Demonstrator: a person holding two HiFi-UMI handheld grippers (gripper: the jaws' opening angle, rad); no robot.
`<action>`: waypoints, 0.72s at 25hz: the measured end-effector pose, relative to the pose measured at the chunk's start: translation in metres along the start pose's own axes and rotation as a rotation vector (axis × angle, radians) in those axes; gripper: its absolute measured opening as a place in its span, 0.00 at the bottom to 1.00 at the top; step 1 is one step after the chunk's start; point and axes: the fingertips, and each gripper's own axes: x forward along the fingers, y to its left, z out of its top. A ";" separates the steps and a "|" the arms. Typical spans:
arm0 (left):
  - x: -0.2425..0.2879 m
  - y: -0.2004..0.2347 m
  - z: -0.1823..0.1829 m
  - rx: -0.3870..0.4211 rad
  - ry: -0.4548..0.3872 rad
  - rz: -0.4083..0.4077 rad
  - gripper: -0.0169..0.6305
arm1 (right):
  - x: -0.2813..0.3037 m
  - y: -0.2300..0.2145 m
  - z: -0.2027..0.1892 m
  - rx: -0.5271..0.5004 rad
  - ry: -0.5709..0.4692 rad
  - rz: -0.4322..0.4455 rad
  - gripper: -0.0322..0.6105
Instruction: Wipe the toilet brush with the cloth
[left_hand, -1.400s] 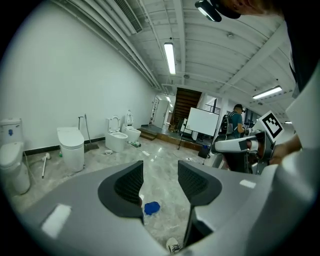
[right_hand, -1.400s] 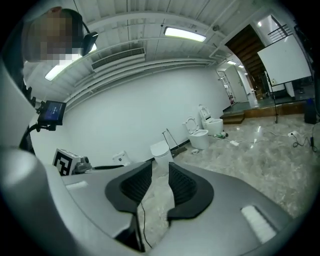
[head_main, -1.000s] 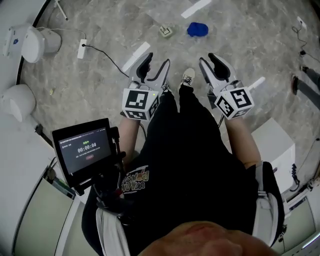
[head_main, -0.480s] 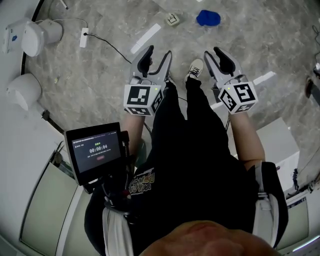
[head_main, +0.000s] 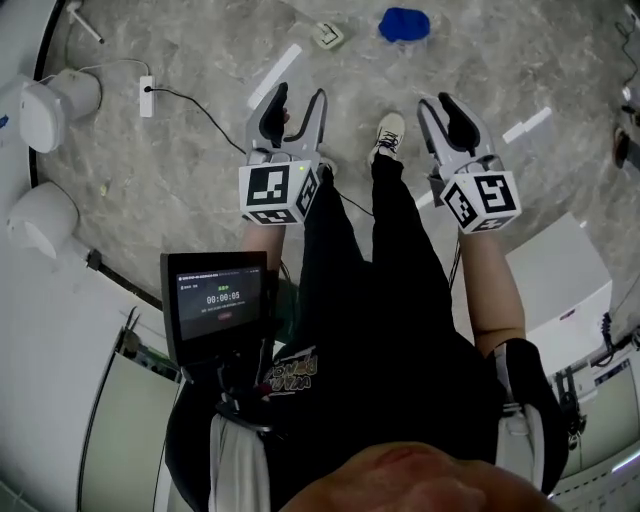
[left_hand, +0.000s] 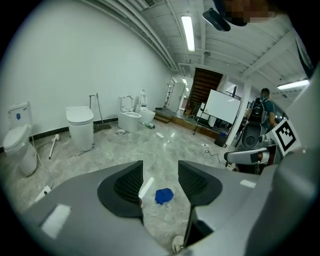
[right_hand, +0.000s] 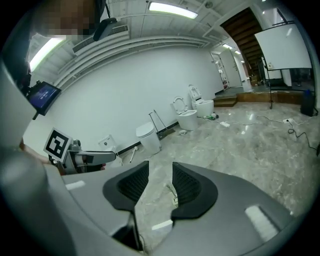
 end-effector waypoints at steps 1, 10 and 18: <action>0.003 0.006 -0.005 0.021 0.001 -0.003 0.37 | 0.006 -0.003 -0.008 0.004 0.007 -0.019 0.27; 0.036 0.069 -0.081 0.060 0.002 0.019 0.37 | 0.089 -0.021 -0.084 -0.067 0.057 -0.126 0.31; 0.114 0.132 -0.270 -0.013 0.012 0.087 0.37 | 0.226 -0.069 -0.271 -0.195 0.121 -0.021 0.32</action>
